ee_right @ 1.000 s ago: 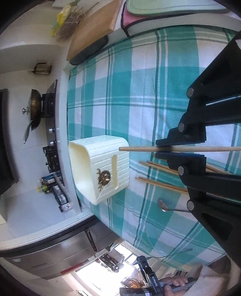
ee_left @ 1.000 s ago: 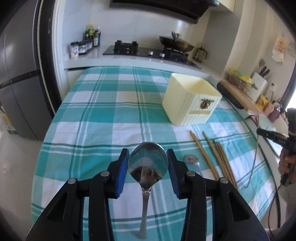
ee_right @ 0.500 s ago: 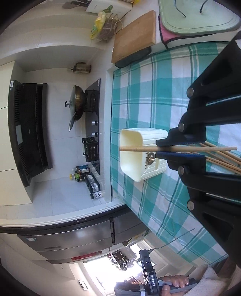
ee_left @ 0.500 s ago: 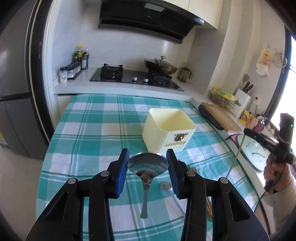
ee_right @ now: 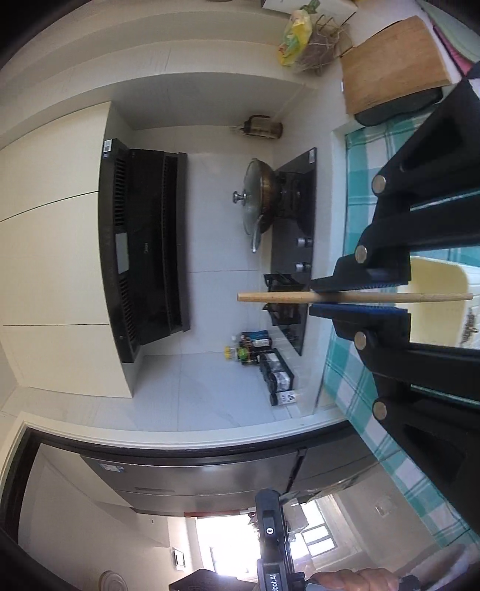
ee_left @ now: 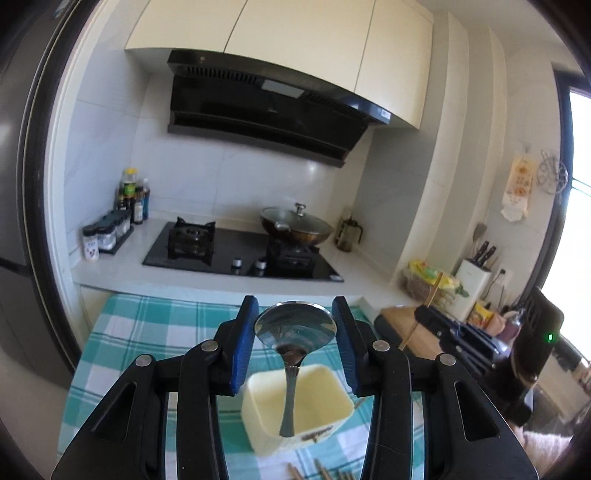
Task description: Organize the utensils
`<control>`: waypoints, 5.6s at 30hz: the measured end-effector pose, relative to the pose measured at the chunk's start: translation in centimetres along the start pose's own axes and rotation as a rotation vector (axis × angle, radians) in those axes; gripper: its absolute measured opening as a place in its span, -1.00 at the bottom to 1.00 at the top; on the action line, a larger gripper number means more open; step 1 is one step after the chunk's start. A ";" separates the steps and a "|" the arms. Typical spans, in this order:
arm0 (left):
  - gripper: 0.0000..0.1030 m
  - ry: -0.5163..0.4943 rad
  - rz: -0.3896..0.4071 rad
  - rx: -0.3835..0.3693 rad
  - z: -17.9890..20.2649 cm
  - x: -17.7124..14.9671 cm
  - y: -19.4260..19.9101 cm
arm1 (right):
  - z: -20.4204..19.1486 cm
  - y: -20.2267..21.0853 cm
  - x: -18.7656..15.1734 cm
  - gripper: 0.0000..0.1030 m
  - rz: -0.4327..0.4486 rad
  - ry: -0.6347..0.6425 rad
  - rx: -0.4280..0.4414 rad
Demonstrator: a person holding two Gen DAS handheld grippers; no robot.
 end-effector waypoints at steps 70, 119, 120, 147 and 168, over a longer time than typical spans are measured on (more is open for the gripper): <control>0.77 -0.142 -0.491 0.248 1.2 -37.7 2.2 | -3.7 14.1 -34.9 -0.19 -0.556 -0.344 -0.164; 0.05 -0.140 -0.541 0.277 -3.9 -38.9 3.4 | -5.6 10.9 -35.6 -0.46 -0.682 -0.244 -0.092; 0.05 -0.148 -0.540 0.283 -4.0 -38.9 3.5 | -5.5 10.9 -35.7 -0.69 -0.694 -0.237 -0.099; 0.67 -0.267 -0.646 0.257 -6.9 -39.0 2.9 | -0.7 13.9 -36.5 -0.34 -0.898 -0.266 -0.110; -0.05 -0.279 -0.674 0.282 -5.5 -35.8 -5.0 | 4.4 4.9 -34.2 -0.77 -0.916 -0.297 -0.109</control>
Point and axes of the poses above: each gripper's, at about its wrist camera, not at the fingertips, and y roughly against the way its jaws point, z to its right, x to its top, the point moved 7 cm from there along -y, roughly the way its jaws point, and after that the axes turned 14 degrees about x, right-handed, at the moved point
